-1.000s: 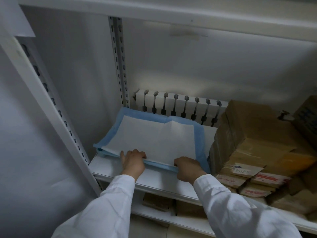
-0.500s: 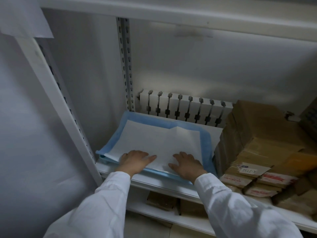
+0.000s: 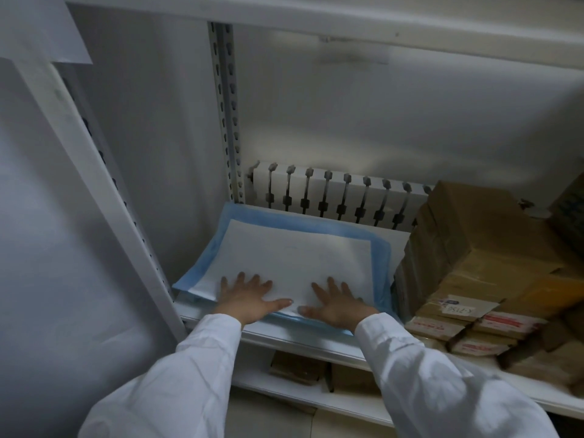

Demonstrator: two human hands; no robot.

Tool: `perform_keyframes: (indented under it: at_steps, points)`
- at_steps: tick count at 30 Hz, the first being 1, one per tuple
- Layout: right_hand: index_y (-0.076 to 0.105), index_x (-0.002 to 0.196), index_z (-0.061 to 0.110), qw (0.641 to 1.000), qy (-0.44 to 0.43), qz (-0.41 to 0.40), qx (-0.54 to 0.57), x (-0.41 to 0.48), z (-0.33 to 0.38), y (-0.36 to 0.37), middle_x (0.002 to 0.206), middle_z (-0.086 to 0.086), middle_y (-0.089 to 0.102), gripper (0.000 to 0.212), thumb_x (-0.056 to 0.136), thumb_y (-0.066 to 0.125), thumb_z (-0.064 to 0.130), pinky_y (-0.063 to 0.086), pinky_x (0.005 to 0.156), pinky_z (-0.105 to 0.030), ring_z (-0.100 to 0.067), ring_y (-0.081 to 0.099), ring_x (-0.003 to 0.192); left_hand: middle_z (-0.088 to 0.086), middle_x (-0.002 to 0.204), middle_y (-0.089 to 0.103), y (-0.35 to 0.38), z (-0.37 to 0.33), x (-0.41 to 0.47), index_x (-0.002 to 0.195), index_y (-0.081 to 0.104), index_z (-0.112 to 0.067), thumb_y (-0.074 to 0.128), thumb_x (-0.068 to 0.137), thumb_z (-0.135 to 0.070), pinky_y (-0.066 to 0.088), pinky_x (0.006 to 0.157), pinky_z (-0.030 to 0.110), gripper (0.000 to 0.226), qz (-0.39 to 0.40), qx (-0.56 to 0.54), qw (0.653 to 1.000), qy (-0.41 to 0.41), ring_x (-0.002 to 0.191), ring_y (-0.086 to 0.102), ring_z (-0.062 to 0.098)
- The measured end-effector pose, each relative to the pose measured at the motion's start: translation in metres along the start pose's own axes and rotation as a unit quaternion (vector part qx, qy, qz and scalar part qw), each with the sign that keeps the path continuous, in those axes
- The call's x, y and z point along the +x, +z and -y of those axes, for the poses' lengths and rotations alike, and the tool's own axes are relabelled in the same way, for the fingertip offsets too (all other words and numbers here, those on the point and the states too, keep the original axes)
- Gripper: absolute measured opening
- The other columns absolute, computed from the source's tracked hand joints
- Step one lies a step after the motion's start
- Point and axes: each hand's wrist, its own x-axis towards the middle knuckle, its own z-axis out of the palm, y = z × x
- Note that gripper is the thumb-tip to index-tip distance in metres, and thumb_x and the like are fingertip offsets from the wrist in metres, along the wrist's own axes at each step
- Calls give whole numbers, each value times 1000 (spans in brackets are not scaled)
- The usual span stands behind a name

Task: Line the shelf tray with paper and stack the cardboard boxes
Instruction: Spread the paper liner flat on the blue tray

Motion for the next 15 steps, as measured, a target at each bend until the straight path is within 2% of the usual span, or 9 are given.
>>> perform_keyframes:
  at_steps: [4,8,11,15]
  points:
    - [-1,150,35,995,-59,62,-50,-11,9,0,159,-2,-17,83,88,48,59,4,117,-53,-32,-9,147,-8,159,-3,6,5,-2,147,8,-42,36,69,-86,2,115,53,94,28,3,999,30,146,-1,27]
    - [2,151,31,994,-64,34,-81,-14,13,8,160,-7,-13,65,98,38,46,7,117,-52,-37,-5,146,-8,159,-3,6,5,-2,147,8,-42,30,74,-84,4,115,54,86,30,7,999,23,146,2,29]
    - [7,150,34,996,-60,1,-72,-18,12,16,160,-3,-9,59,99,34,47,12,115,-59,-34,-1,146,-8,159,-4,10,5,-3,147,6,-42,30,74,-84,5,115,55,87,29,20,999,27,146,2,30]
    - [8,150,30,997,-51,-40,-38,-28,15,21,160,-5,-3,66,95,36,54,12,117,-53,-33,3,147,-5,159,5,10,5,-10,147,11,-39,36,70,-85,7,115,54,93,1,15,999,44,145,9,29]
